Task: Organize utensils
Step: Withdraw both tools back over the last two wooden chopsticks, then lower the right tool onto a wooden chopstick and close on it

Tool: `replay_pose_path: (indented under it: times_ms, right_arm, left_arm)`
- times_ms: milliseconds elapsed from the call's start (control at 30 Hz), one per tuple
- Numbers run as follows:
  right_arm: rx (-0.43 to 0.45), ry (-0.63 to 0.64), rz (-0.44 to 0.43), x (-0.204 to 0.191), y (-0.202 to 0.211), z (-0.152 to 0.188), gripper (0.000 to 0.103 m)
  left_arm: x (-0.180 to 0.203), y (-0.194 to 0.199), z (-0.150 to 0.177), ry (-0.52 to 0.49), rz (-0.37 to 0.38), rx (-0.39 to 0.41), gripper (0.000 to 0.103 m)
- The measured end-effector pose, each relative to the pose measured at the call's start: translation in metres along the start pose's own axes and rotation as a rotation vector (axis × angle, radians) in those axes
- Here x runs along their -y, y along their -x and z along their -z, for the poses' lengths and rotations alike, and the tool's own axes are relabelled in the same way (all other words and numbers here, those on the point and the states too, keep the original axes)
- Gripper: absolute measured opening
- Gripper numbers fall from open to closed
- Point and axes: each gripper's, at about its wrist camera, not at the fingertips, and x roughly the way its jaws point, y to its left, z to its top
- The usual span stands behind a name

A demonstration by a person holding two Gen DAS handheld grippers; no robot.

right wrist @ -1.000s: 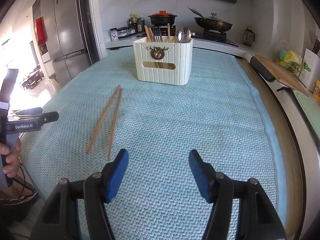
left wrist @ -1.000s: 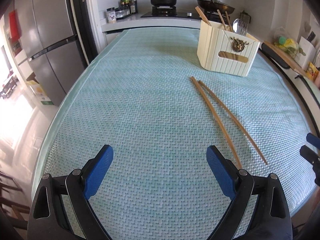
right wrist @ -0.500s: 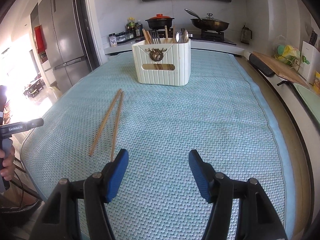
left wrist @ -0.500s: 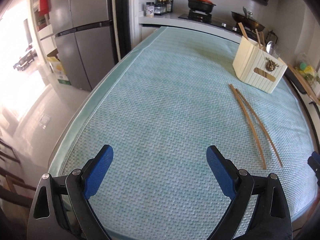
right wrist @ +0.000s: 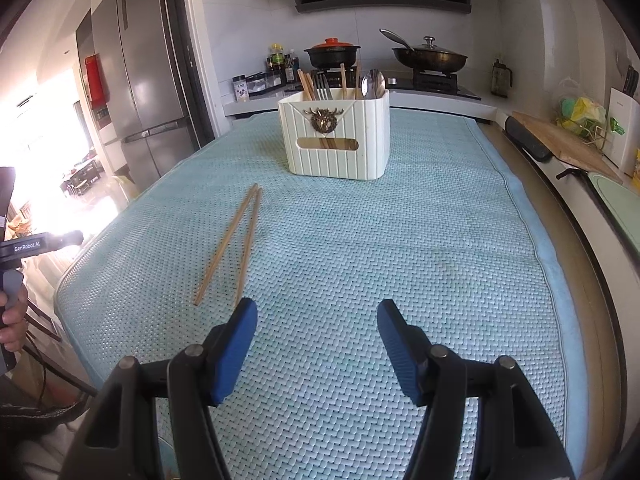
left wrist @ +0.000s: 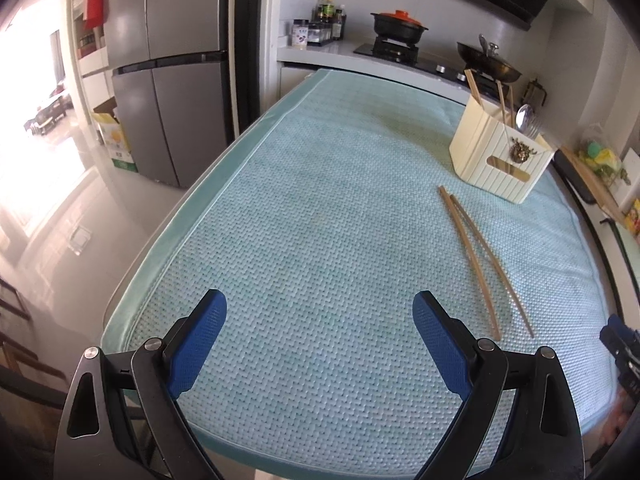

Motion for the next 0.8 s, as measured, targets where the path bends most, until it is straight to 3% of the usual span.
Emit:
replay_pose_path:
  times_ms: [233,400,467,633,800]
  right_arm:
    - [0.023,-0.051,0.051,0.020,0.022,0.008,0.064]
    - [0.054,0.015,0.228,0.025,0.033,0.002,0.064]
    - [0.032,0.063,0.236,0.024,0.027,-0.006,0.064]
    - [-0.035,0.087,0.073,0.009,-0.008,-0.024,0.063]
    - [-0.099,0.124,-0.112,-0.032,-0.063,-0.054,0.038]
  left_arm:
    - [0.015,0.004,-0.009,-0.022,0.038,0.019,0.095]
    - [0.014,0.003,-0.005,-0.012,0.036,0.029,0.096]
    - [0.012,-0.002,-0.004,0.002,0.032,0.017,0.096]
    - [0.009,-0.017,-0.002,0.002,0.003,-0.019,0.096]
    - [0.010,-0.032,-0.002,0.012,0.010,-0.036,0.096]
